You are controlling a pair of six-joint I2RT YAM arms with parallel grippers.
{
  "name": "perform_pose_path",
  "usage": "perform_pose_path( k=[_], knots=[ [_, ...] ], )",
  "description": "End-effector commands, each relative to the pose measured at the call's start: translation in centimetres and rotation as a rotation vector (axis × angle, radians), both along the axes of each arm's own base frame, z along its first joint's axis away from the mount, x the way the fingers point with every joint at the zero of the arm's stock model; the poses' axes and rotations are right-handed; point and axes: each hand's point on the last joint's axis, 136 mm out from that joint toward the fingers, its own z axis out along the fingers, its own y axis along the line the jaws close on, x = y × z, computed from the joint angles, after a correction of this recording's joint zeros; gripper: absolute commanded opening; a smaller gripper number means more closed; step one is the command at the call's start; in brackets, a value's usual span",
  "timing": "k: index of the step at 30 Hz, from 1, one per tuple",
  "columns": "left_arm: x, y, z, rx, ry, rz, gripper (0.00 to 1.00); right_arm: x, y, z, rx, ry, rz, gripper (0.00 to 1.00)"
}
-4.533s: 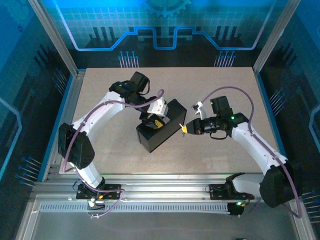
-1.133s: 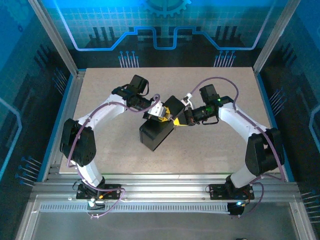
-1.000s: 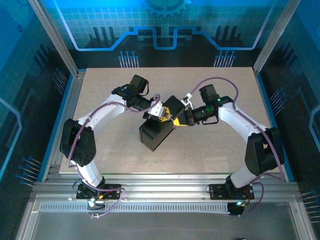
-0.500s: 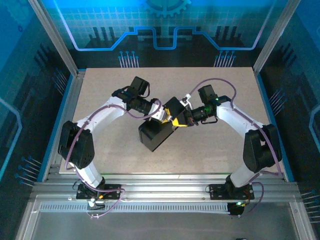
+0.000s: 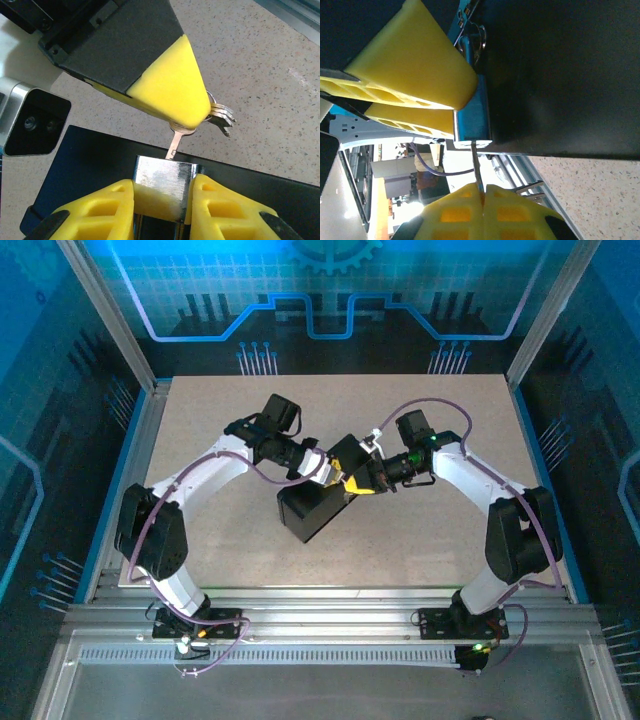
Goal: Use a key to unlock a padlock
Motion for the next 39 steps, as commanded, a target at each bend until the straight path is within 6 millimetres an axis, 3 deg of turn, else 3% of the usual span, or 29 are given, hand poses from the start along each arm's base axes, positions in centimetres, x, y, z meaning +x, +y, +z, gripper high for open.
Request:
perform_pose_path(
  k=[1, 8, 14, 28, 35, 39],
  knots=[
    [-1.1, -0.9, 1.4, -0.039, -0.121, -0.098, 0.21, -0.3, 0.6, 2.3, 0.086, 0.0, 0.029, 0.0],
    [-2.3, -0.6, 1.8, -0.03, -0.152, -0.162, 0.21, -1.0, 0.1, 1.8, 0.096, 0.088, 0.045, 0.0],
    [-3.2, -0.7, 1.6, -0.015, -0.157, -0.192, 0.21, -0.1, -0.4, 2.2, 0.134, 0.127, 0.017, 0.0],
    [-3.0, -1.3, 1.2, -0.033, -0.102, -0.182, 0.21, 1.8, 0.8, 2.2, 0.159, 0.12, 0.015, 0.0],
    [-3.3, -1.8, 1.9, -0.074, -0.067, -0.181, 0.21, 1.7, 2.1, 2.2, 0.145, 0.119, 0.042, 0.0],
    [-3.1, -2.1, 2.2, -0.094, -0.037, -0.167, 0.21, 1.6, 2.2, 1.1, 0.11, 0.128, 0.032, 0.0]
  ],
)
